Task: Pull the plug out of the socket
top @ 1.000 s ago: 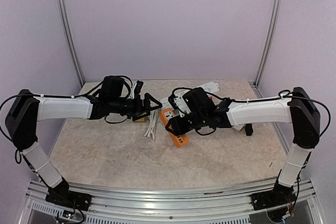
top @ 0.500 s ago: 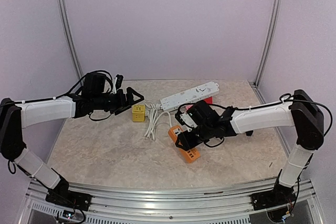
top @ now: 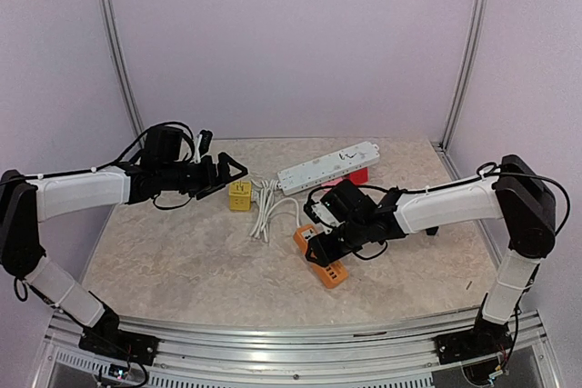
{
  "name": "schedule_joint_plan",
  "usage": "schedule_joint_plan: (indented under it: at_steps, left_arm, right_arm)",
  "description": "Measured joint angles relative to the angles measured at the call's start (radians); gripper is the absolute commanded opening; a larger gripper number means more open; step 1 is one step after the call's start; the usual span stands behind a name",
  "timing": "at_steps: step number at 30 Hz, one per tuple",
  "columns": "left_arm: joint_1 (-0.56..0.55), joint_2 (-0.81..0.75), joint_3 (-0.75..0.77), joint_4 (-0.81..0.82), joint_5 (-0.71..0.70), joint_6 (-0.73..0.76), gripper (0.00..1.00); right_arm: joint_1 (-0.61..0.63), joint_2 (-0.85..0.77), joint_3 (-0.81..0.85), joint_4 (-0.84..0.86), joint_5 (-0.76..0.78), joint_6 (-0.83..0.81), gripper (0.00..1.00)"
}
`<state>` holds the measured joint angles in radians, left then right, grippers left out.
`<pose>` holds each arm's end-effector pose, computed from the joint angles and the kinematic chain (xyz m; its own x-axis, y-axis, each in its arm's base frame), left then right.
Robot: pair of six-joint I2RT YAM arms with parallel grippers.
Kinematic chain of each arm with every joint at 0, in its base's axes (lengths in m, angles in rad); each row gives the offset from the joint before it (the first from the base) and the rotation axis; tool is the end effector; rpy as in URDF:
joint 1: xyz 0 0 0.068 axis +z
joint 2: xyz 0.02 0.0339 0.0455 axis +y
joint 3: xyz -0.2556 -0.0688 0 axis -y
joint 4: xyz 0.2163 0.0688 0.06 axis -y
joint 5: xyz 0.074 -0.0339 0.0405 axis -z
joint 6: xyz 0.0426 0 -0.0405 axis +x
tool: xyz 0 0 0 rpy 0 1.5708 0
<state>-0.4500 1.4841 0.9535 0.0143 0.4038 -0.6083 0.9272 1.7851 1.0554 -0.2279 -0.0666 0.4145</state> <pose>0.2748 -0.1513 0.2546 -0.7692 -0.2120 -0.6028 0.3267 0.6802 -0.6562 0.2033 0.2758 0.1685 -0.7799 -0.3700 -0.5048 -0.5540 0.7835 0.2816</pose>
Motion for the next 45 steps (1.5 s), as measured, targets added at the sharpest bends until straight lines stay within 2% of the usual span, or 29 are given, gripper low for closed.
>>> schedule_joint_plan:
  at_steps: [2, 4, 7, 10, 18, 28, 38, 45]
  left_arm:
    - [0.000, 0.001, 0.000, 0.000, -0.001, 0.008, 0.99]
    - [0.000, 0.003, 0.000, 0.000, -0.002, 0.012, 0.99]
    - [0.000, 0.008, 0.000, 0.000, -0.002, 0.015, 0.99]
    - [0.000, 0.013, 0.001, -0.001, -0.002, 0.017, 0.99]
    - [0.028, 0.013, 0.022, -0.057, 0.004, 0.046, 0.99]
    - [0.142, -0.005, 0.236, -0.294, 0.058, 0.219, 0.99]
    - [0.209, -0.034, 0.176, -0.323, 0.061, 0.383, 0.99]
    - [0.238, -0.038, 0.169, -0.319, 0.063, 0.393, 0.99]
  right_arm:
    - [0.000, 0.000, 0.000, -0.001, 0.000, 0.003, 0.71]
    - [0.000, 0.000, 0.000, 0.000, -0.003, 0.011, 0.79]
    - [0.001, -0.001, 0.000, 0.001, -0.005, 0.009, 0.85]
    - [0.001, -0.006, 0.000, 0.000, -0.002, 0.014, 0.87]
    - [-0.056, -0.114, 0.007, -0.020, 0.020, 0.014, 0.87]
    - [-0.393, -0.182, 0.037, 0.041, -0.013, 0.026, 0.84]
    - [-0.651, -0.047, 0.096, 0.192, -0.145, 0.064, 0.84]
    - [-0.719, 0.124, 0.211, 0.260, -0.227, 0.088, 0.82]
